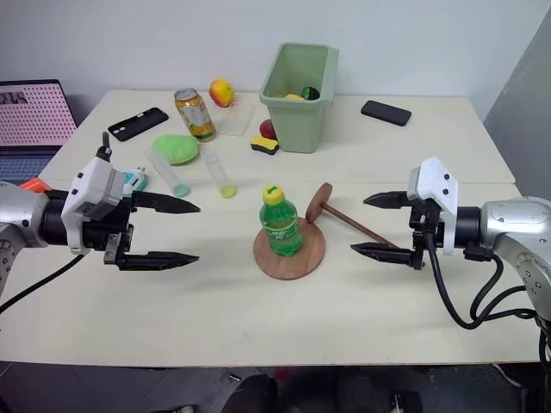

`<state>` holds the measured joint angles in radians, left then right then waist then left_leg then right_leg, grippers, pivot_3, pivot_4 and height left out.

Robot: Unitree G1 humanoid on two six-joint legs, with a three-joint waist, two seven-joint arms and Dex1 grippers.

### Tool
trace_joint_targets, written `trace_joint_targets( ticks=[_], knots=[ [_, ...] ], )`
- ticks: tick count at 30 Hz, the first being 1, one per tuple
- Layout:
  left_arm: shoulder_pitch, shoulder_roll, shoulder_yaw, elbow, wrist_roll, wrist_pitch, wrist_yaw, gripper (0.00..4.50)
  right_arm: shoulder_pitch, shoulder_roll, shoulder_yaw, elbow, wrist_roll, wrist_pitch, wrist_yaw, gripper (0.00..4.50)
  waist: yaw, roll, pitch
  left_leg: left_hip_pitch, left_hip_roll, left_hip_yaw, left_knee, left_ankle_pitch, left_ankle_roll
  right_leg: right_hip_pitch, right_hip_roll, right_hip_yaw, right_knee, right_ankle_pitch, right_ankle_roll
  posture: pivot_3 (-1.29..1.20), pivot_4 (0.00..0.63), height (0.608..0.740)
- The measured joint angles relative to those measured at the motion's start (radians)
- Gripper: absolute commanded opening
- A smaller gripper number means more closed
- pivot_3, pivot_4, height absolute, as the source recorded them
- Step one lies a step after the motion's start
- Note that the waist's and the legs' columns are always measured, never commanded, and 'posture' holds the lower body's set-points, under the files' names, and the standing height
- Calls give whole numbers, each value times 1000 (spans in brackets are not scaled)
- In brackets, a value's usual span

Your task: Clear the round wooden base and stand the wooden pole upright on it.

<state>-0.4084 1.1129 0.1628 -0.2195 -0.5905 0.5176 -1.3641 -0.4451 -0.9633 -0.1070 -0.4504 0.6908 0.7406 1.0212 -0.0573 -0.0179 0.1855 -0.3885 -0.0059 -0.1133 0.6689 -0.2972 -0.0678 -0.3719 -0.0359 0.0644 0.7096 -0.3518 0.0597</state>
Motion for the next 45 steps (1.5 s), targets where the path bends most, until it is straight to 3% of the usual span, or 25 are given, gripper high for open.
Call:
trace_joint_targets(
  ticks=[33,37,45],
  knots=[
    [-20,-15,-2,26,-1,-5,-18,4460,6,-2,-28,-20,35,33,-20,4500,0,0,0,0,0,0,0,0,0,0,0,0,0,0,0,0,150,740],
    [-47,-70,-23,25,-1,5,20,4460,7,-10,-33,-31,43,39,-20,4500,0,0,0,-1,0,0,1,0,0,0,0,0,1,0,0,0,150,740],
    [-92,-349,-126,61,50,-12,217,4460,1,-9,-38,-44,61,55,-42,4500,4,0,0,-6,0,-2,9,-1,1,-2,-1,-2,3,0,0,0,150,740]
  ],
)
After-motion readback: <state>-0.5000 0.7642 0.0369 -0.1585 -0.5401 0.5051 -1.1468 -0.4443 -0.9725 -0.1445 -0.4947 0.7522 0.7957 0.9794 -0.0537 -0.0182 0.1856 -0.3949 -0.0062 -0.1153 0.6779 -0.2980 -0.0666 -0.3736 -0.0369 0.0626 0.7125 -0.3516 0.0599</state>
